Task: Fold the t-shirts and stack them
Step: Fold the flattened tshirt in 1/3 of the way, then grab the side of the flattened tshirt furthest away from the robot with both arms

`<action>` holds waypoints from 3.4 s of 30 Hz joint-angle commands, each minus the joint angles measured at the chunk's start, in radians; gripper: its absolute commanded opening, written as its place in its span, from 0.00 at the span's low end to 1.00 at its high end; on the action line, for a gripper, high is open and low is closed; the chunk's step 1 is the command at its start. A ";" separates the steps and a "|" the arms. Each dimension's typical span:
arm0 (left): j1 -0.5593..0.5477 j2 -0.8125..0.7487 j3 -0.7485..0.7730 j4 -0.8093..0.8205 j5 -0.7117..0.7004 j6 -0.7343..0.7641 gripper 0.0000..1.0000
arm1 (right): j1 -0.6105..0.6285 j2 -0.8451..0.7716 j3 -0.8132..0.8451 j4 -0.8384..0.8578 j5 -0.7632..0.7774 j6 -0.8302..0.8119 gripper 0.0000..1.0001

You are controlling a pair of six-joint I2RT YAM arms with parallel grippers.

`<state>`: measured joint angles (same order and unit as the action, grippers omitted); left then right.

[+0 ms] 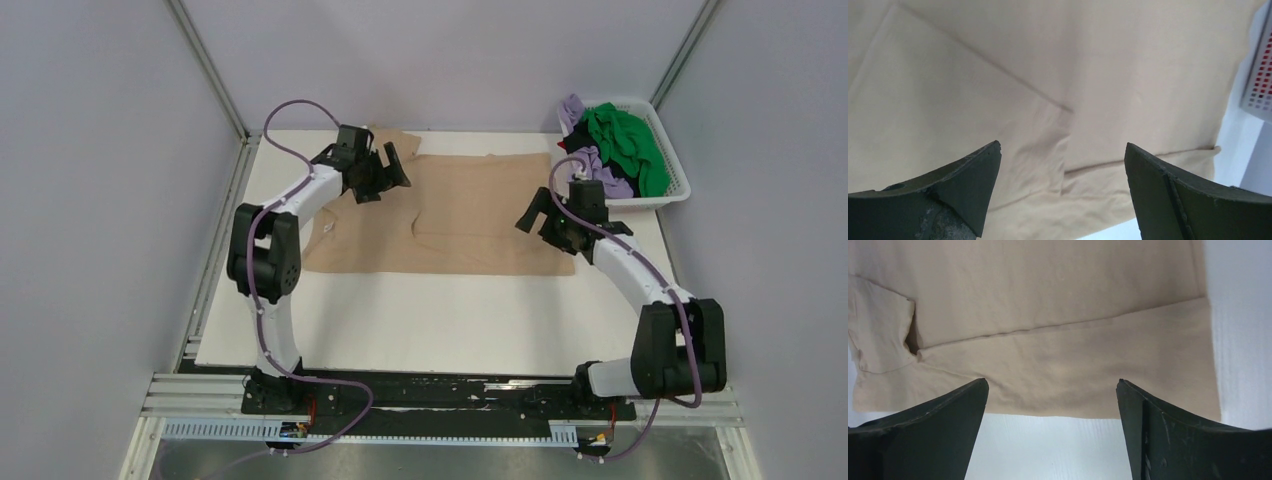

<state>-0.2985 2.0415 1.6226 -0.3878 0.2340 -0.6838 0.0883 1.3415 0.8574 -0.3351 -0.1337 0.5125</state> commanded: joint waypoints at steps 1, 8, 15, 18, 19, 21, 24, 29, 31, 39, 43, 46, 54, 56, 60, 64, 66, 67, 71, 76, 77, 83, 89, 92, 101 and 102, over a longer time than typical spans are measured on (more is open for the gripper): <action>-0.002 -0.193 -0.135 0.014 -0.117 0.057 1.00 | 0.088 0.136 0.126 0.015 0.014 -0.084 1.00; -0.002 -0.165 -0.312 0.072 -0.060 0.027 1.00 | 0.169 0.381 0.236 -0.015 0.100 -0.052 1.00; -0.001 -0.190 -0.495 0.113 -0.050 0.012 1.00 | 0.192 0.384 0.128 -0.083 0.164 0.020 1.00; -0.007 -0.232 -0.595 0.121 -0.035 -0.006 1.00 | 0.195 0.328 0.043 -0.113 0.169 0.053 1.00; -0.010 -0.260 -0.646 0.120 -0.027 -0.014 1.00 | 0.194 0.307 0.015 -0.124 0.163 0.069 1.00; -0.025 -0.311 -0.724 0.112 -0.031 -0.024 1.00 | 0.197 0.262 -0.051 -0.132 0.122 0.085 1.00; -0.068 -0.399 -0.818 0.069 -0.062 -0.050 1.00 | 0.205 0.190 -0.130 -0.164 0.078 0.102 1.00; -0.128 -0.634 -0.996 -0.041 -0.138 -0.133 1.00 | 0.235 0.054 -0.244 -0.192 -0.020 0.134 1.00; -0.147 -0.699 -1.037 -0.065 -0.136 -0.159 1.00 | 0.240 0.018 -0.278 -0.218 -0.053 0.171 1.00; -0.259 -0.797 -1.098 -0.102 -0.150 -0.247 1.00 | 0.270 -0.157 -0.360 -0.357 -0.073 0.275 1.00; -0.266 -0.833 -1.098 -0.130 -0.164 -0.250 1.00 | 0.279 -0.181 -0.363 -0.407 -0.082 0.327 1.00; -0.267 -0.881 -1.106 -0.138 -0.164 -0.246 1.00 | 0.282 -0.193 -0.362 -0.458 -0.036 0.348 1.00; -0.266 -0.912 -1.082 -0.109 -0.129 -0.191 1.00 | 0.282 -0.272 -0.333 -0.401 0.047 0.366 1.00; -0.267 -0.919 -1.060 -0.075 -0.124 -0.181 1.00 | 0.282 -0.295 -0.309 -0.359 0.084 0.363 1.00; -0.266 -0.906 -0.956 -0.079 -0.182 -0.151 1.00 | 0.282 -0.343 -0.238 -0.275 0.112 0.343 1.00; -0.250 -0.852 -0.802 -0.107 -0.296 -0.109 1.00 | 0.282 -0.399 -0.181 -0.216 0.163 0.320 1.00; -0.208 -0.804 -0.734 -0.095 -0.308 -0.080 1.00 | 0.280 -0.411 -0.157 -0.210 0.237 0.325 1.00; -0.188 -0.762 -0.687 -0.093 -0.307 -0.060 1.00 | 0.279 -0.413 -0.145 -0.209 0.273 0.328 1.00; -0.068 -0.591 -0.511 -0.091 -0.322 0.015 1.00 | 0.269 -0.400 -0.115 -0.183 0.347 0.282 1.00; 0.024 -0.324 -0.252 -0.096 -0.355 0.140 1.00 | 0.236 -0.335 -0.100 -0.162 0.352 0.235 1.00; 0.035 -0.240 -0.167 -0.116 -0.368 0.179 1.00 | 0.231 -0.322 -0.096 -0.160 0.345 0.223 1.00; 0.074 0.080 0.210 -0.220 -0.408 0.339 0.99 | 0.210 -0.280 -0.122 -0.118 0.330 0.181 1.00; 0.089 0.333 0.523 -0.343 -0.407 0.424 0.90 | 0.202 -0.248 -0.126 -0.101 0.325 0.140 1.00; 0.091 0.420 0.615 -0.394 -0.390 0.436 0.85 | 0.200 -0.240 -0.135 -0.097 0.329 0.141 1.00; 0.091 0.446 0.554 -0.381 -0.315 0.445 0.61 | 0.196 -0.215 -0.159 -0.091 0.344 0.133 1.00; 0.091 0.441 0.532 -0.376 -0.315 0.450 0.60 | 0.195 -0.210 -0.158 -0.092 0.348 0.132 1.00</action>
<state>-0.2134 2.4863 2.2002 -0.7380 -0.1207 -0.2684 0.2893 1.1206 0.7059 -0.4637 0.1864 0.6666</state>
